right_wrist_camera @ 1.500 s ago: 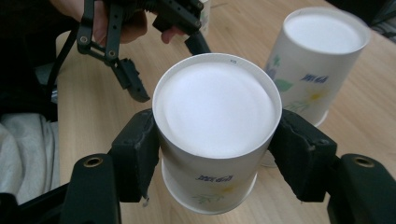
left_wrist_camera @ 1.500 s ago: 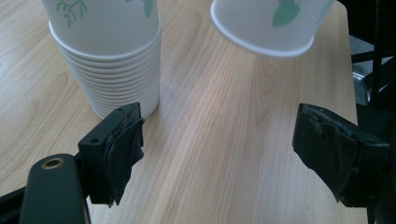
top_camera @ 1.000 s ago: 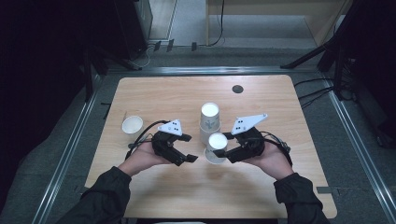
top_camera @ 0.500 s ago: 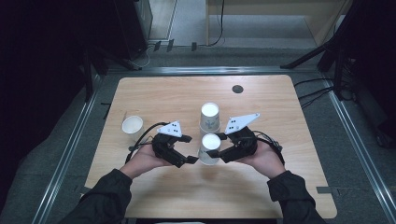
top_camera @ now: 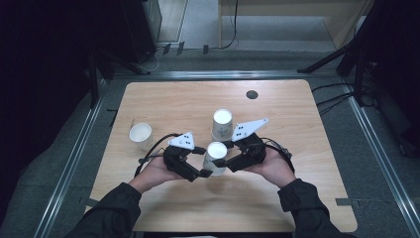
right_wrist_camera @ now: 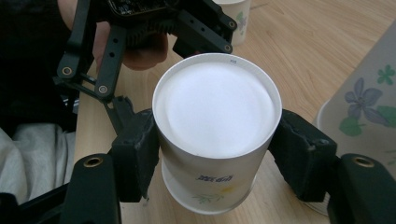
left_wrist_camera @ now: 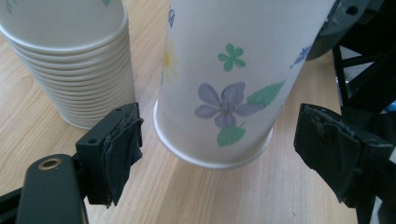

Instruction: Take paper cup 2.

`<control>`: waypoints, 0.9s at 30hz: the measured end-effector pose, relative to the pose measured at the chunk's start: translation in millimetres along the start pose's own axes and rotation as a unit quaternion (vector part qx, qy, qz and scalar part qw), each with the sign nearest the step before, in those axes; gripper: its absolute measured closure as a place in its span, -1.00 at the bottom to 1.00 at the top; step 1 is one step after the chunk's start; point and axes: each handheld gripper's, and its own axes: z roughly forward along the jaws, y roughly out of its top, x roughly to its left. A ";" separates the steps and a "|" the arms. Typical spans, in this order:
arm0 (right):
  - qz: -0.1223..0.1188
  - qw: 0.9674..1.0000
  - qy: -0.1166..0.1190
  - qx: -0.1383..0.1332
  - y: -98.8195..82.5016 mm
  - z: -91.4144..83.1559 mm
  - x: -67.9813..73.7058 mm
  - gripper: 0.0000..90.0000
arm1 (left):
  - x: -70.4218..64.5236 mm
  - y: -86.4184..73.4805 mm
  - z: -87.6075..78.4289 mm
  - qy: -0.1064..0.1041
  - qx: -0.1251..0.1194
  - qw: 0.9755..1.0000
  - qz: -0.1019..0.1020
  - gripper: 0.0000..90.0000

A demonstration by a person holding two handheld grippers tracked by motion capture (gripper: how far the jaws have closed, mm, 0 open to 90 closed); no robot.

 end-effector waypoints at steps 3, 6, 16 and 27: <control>0.000 1.000 0.003 -0.004 1.5 1.0 2.2 -0.21 | -0.7 -0.1 1.5 -0.002 0.001 1.000 0.000 -0.65; -0.001 1.000 0.007 -0.008 3.2 1.0 4.2 -0.21 | -1.1 0.2 1.9 -0.004 -0.002 1.000 -0.001 -0.65; 0.005 1.000 0.020 -0.023 7.2 2.2 6.4 -0.21 | -2.0 0.9 0.7 -0.009 -0.015 1.000 -0.001 -0.63; 0.005 1.000 0.018 -0.019 7.6 4.9 7.2 -0.20 | -4.6 0.9 -0.8 -0.008 -0.023 1.000 0.008 -0.46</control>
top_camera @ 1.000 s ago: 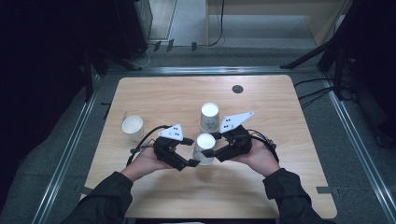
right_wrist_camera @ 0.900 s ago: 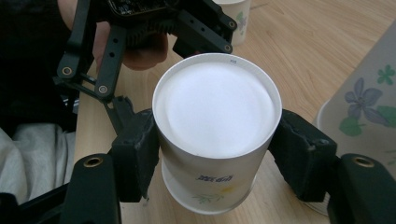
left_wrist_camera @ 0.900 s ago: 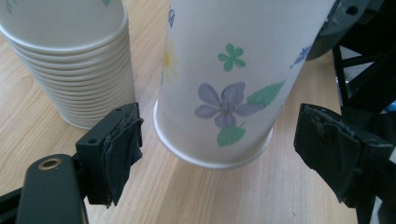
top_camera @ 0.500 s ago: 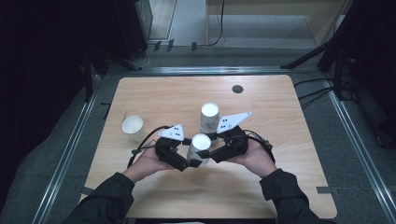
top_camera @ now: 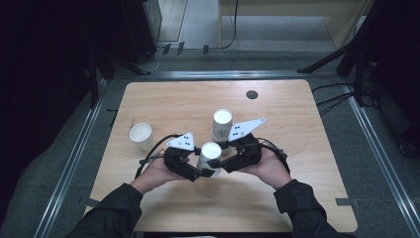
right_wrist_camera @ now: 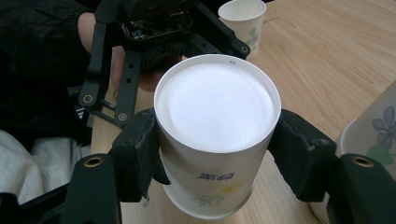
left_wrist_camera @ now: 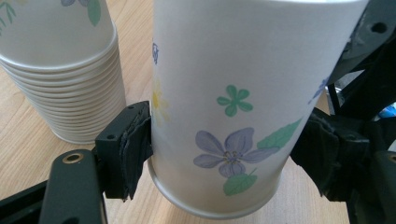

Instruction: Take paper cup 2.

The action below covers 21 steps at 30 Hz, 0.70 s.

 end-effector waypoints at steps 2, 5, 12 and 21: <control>0.000 1.000 0.000 0.000 0.0 0.0 -0.1 -0.20 | -0.3 0.0 -0.2 0.001 -0.001 1.000 0.001 -0.46; 0.001 1.000 0.002 0.000 0.0 -0.2 -0.6 -0.20 | -1.1 0.1 -0.8 0.003 -0.002 1.000 0.006 -0.44; 0.004 1.000 0.007 0.000 0.1 -0.5 -0.1 -0.21 | -1.8 0.4 -2.0 -0.002 0.000 1.000 0.011 -0.38; 0.000 1.000 0.005 0.001 -0.3 -0.4 -0.5 -0.23 | -1.7 0.4 -2.2 0.001 0.005 1.000 0.015 -0.35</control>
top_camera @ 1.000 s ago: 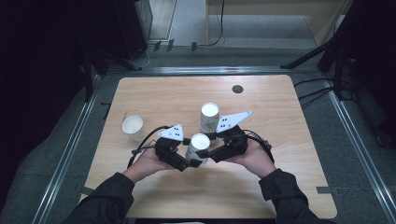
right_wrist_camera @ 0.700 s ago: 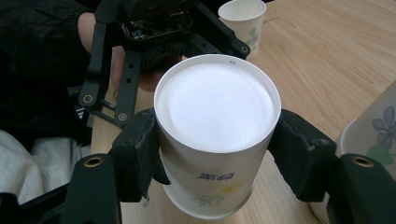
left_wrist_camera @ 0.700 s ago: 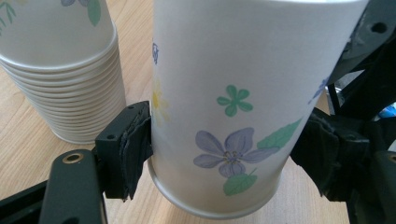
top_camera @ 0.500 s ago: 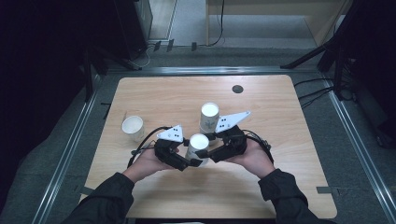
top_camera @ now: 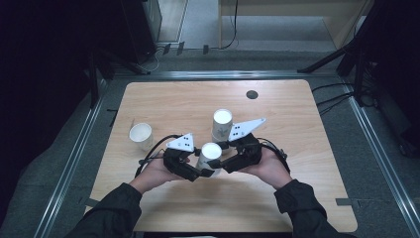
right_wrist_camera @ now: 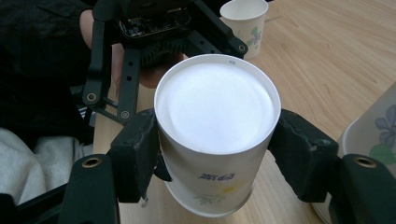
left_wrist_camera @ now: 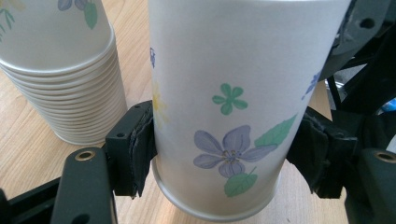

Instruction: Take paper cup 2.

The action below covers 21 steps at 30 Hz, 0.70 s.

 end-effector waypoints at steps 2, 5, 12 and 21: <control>-0.002 1.000 0.000 -0.002 0.0 0.0 0.1 -0.28 | 0.3 0.2 -0.4 0.001 0.001 1.000 0.000 -0.35; -0.008 1.000 -0.003 -0.005 -0.2 -1.0 0.3 -0.33 | 1.2 0.4 -2.3 0.005 0.002 1.000 0.003 -0.35; -0.018 1.000 -0.014 0.005 -8.2 -9.3 2.3 -0.35 | 4.5 3.1 -12.1 0.014 0.032 0.999 0.009 -0.35; -0.025 0.999 -0.016 0.016 -14.5 -7.2 3.0 -0.35 | 6.9 7.4 -17.8 0.024 0.117 0.993 0.020 -0.35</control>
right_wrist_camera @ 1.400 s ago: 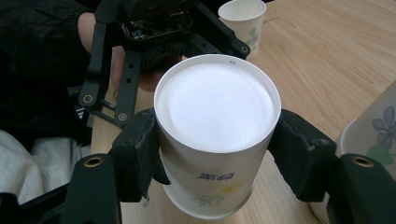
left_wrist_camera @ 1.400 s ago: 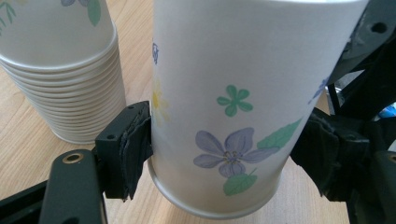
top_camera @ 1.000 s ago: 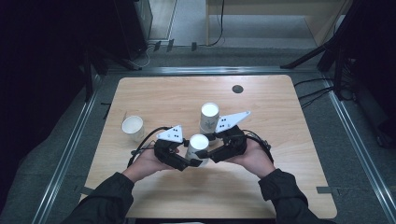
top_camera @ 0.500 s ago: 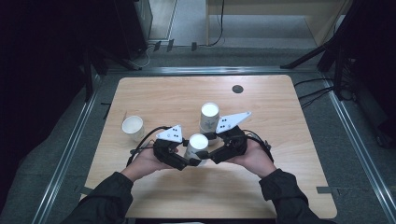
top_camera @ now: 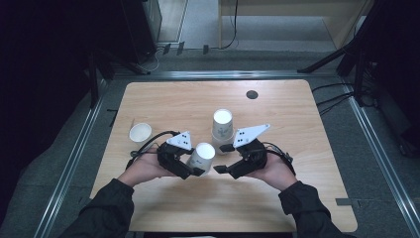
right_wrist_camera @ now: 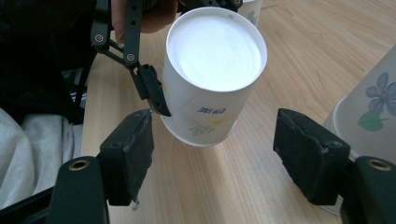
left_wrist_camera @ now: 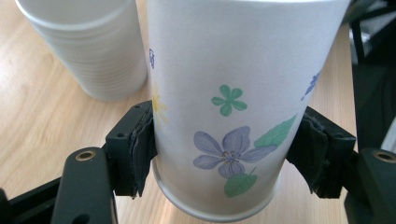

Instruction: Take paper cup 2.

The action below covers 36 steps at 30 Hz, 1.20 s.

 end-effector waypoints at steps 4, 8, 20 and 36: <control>-0.002 1.000 0.002 0.006 -1.9 6.2 -1.1 -0.35 | 0.9 -1.5 2.9 0.006 0.032 0.999 0.001 -0.35; -0.005 1.000 0.008 0.014 -2.9 12.9 -0.7 -0.34 | 0.0 -2.2 6.6 0.012 0.056 0.998 0.008 -0.35; -0.014 0.999 0.023 0.028 -3.6 26.4 -1.2 -0.34 | -8.3 4.1 20.5 -0.006 0.111 0.993 0.049 -0.35; -0.038 0.996 0.051 0.057 -3.2 40.5 7.3 -0.22 | -19.4 8.0 30.2 -0.023 0.120 0.990 0.076 -0.36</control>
